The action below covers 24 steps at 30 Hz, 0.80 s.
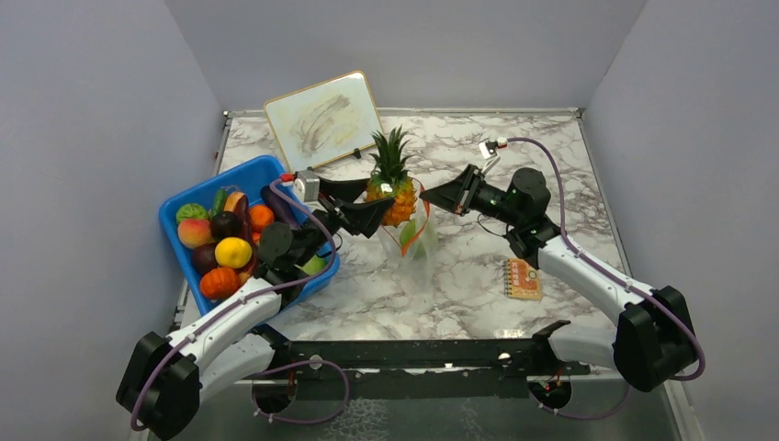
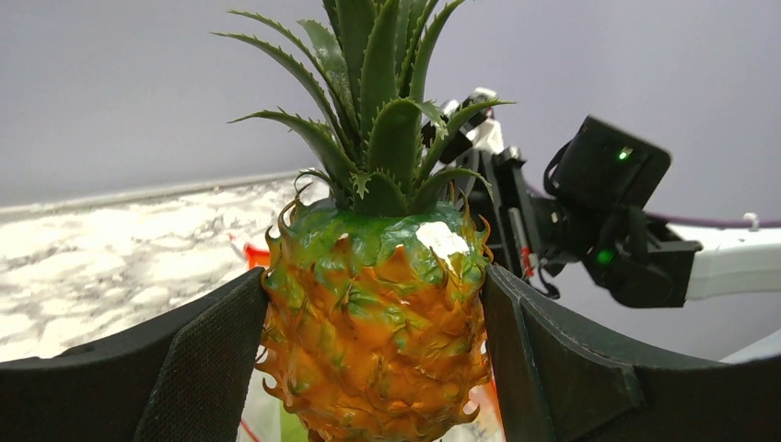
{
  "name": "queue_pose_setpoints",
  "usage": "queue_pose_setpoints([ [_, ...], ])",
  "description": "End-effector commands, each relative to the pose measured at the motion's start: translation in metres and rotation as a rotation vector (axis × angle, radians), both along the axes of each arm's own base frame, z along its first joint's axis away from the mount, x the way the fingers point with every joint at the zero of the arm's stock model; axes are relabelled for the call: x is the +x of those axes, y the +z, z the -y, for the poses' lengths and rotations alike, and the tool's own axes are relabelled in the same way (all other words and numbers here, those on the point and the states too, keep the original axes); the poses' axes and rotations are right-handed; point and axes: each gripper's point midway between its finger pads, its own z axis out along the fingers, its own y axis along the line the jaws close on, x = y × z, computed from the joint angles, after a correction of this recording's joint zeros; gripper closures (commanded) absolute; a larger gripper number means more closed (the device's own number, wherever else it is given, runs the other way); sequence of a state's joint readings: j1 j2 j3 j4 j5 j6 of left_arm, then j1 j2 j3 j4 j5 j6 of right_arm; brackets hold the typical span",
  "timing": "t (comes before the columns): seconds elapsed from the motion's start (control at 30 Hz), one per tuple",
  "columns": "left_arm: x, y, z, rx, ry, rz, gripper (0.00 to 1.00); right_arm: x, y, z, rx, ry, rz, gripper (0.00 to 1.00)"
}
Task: Place the food in the zip-top bag and seal the zipper
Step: Place the fake fruit in the zipper food storage bag.
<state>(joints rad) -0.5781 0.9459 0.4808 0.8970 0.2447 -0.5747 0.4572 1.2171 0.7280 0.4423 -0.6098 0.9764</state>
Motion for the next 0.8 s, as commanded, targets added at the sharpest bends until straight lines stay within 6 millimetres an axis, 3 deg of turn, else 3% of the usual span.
queue_pose_setpoints([
  [0.0, 0.000, -0.001, -0.004, -0.009, 0.031, 0.054, 0.74, 0.000, 0.012, -0.001, 0.032, -0.002, 0.036, 0.99],
  [0.47, -0.006, 0.001, -0.003, -0.175, 0.002, 0.016, 0.74, 0.000, 0.011, -0.006, 0.051, 0.029, 0.031, 0.99],
  [0.77, -0.008, -0.021, -0.013, -0.194, 0.057, 0.041, 0.74, 0.000, 0.011, -0.008, 0.054, 0.038, 0.028, 0.99],
])
